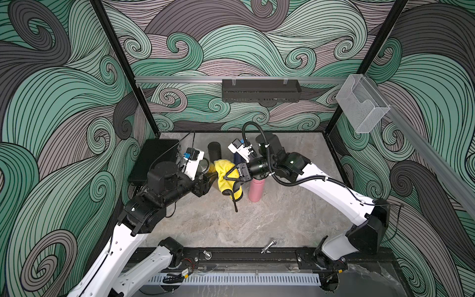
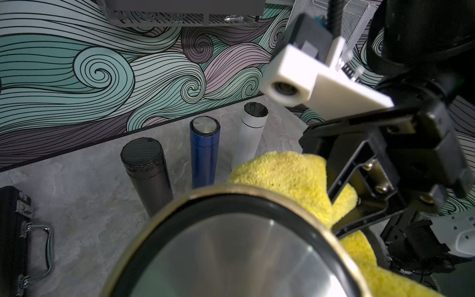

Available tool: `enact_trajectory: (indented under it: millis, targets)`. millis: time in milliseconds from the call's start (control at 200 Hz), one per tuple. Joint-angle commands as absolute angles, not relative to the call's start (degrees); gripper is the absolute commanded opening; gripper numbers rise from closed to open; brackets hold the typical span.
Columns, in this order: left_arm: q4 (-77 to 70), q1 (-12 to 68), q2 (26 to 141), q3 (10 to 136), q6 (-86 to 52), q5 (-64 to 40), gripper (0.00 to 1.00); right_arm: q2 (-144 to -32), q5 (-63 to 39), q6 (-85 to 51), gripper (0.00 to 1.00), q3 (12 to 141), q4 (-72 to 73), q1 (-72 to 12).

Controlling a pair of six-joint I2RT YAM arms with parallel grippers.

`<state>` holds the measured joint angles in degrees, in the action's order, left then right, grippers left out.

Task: Wipe the surface of the thermos
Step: Wipe the dirt from the surface of the thermos.

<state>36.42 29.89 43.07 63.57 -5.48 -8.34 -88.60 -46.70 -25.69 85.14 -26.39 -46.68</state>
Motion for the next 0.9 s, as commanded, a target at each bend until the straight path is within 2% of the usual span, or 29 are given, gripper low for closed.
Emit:
enact_trajectory:
  millis: [0, 265, 450, 665, 781, 896]
  targets:
    - [31.67, 29.99, 40.97, 64.86, -3.65, -9.64, 0.0, -89.13, -45.08, -23.53, 0.0, 81.99, -31.75, -47.36]
    - [32.7, 30.06, 40.8, 63.57, -2.66, -12.65, 0.0, -91.56, -38.23, -18.57, 0.0, 89.3, -38.53, -47.37]
    - [33.57, 30.1, 41.05, 62.51, 0.44, -25.39, 0.0, -92.41, -42.79, -15.12, 0.0, 96.35, -42.97, -43.87]
    - [34.34, 30.11, 40.09, 60.98, 1.93, -31.75, 0.0, -97.56, -54.93, -14.86, 0.0, 104.23, -44.25, -41.31]
    - [33.12, 30.06, 40.01, 60.28, 1.49, -31.59, 0.0, -100.98, -54.73, -13.34, 0.0, 107.42, -46.81, -42.39]
    - [33.68, 30.09, 40.49, 60.73, 0.57, -28.97, 0.0, -101.74, -49.13, -12.85, 0.0, 108.01, -48.1, -43.85]
